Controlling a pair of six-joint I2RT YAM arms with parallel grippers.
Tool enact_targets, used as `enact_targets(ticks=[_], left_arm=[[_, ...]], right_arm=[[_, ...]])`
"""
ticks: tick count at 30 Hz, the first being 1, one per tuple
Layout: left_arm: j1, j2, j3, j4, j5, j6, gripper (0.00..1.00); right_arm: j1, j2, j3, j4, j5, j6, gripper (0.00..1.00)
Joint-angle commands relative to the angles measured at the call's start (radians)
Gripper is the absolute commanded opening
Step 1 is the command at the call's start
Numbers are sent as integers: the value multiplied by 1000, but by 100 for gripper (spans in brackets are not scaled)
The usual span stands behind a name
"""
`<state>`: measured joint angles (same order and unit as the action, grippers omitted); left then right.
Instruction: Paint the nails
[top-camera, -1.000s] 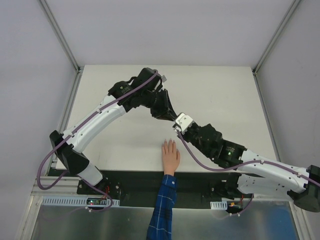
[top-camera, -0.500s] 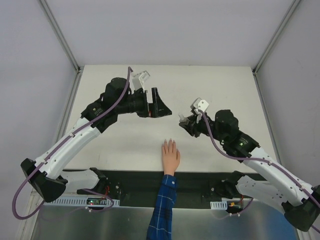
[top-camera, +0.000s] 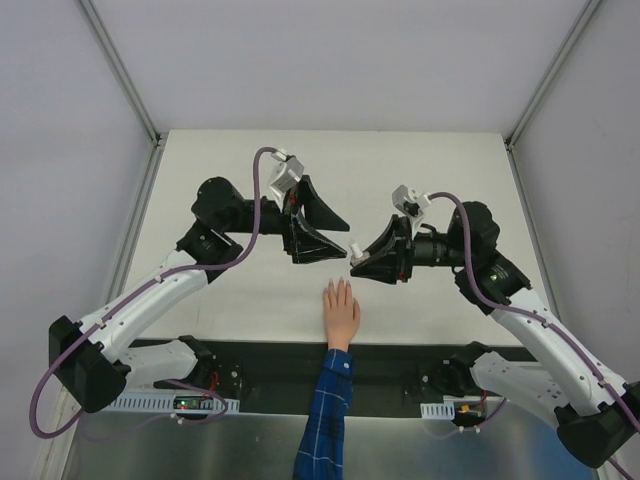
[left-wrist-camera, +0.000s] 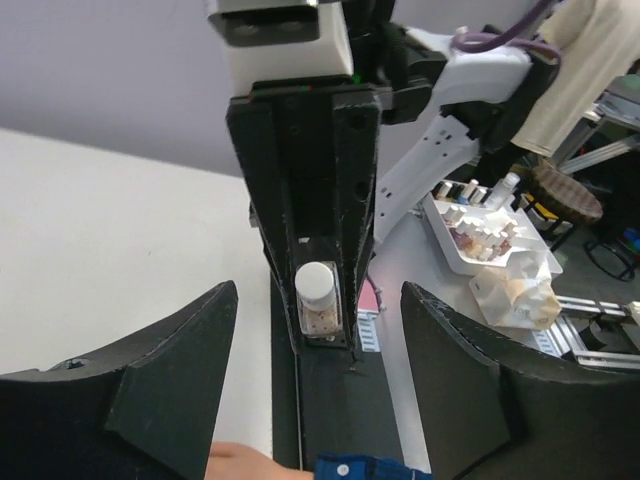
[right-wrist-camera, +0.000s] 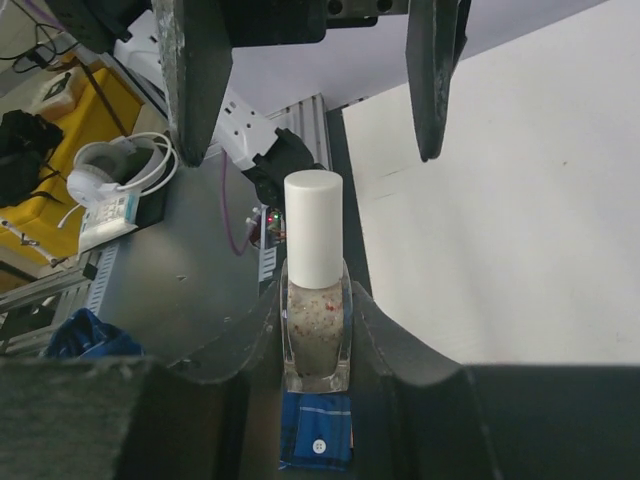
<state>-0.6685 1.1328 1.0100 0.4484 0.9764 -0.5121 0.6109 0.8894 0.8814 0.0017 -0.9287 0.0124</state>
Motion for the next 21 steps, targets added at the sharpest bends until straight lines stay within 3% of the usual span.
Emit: enact_targets(ticks=[1, 8, 21], left_arm=[[-14, 22, -13, 323, 119, -91, 64], [-39, 41, 12, 360, 123, -114, 56], [-51, 99, 42, 484, 125, -226, 53]], right_arm=[[-10, -49, 51, 93, -85, 50, 0], [-10, -64, 36, 176, -64, 96, 0], [-10, -64, 41, 207, -47, 93, 0]])
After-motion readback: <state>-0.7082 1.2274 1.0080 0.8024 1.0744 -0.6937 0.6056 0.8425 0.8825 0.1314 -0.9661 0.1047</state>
